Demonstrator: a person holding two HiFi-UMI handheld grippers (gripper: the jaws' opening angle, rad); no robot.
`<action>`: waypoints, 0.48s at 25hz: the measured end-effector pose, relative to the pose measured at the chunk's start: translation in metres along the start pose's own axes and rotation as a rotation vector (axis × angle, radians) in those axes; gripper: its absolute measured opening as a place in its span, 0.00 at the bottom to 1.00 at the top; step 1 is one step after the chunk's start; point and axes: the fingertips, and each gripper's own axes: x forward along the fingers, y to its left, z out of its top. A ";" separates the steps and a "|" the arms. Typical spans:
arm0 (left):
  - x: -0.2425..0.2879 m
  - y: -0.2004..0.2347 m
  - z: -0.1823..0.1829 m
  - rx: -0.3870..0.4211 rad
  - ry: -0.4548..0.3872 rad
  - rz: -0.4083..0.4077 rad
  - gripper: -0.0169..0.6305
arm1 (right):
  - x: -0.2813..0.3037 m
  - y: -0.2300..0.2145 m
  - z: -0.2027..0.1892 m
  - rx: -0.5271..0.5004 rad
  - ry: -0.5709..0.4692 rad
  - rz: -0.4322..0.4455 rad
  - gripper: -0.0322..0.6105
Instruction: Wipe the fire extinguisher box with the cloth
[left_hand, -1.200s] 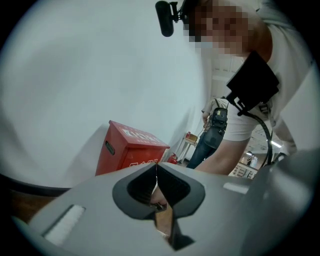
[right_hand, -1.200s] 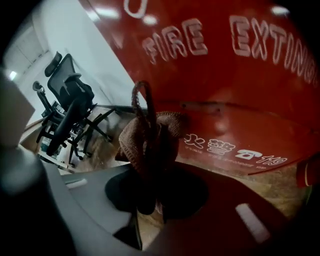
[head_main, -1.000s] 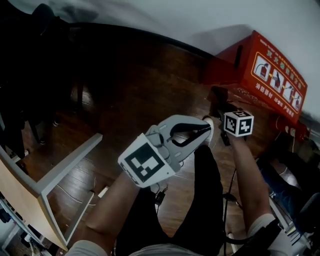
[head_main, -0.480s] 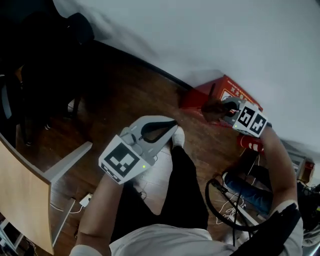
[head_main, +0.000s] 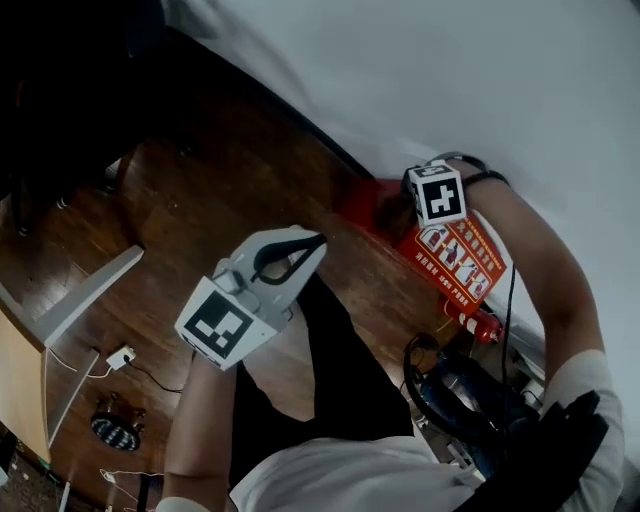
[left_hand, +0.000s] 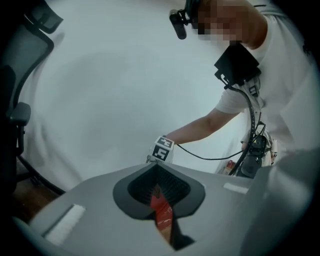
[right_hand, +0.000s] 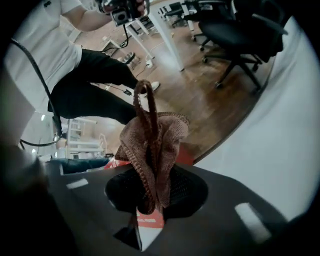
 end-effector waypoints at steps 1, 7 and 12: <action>0.008 -0.001 -0.003 -0.009 0.005 0.004 0.03 | 0.012 0.000 -0.001 -0.030 0.016 0.040 0.18; 0.030 0.011 -0.017 -0.039 0.006 0.015 0.03 | 0.073 0.002 -0.008 -0.091 0.142 0.230 0.18; 0.036 0.026 -0.035 -0.059 0.013 0.036 0.03 | 0.124 -0.021 -0.001 -0.102 0.161 0.270 0.18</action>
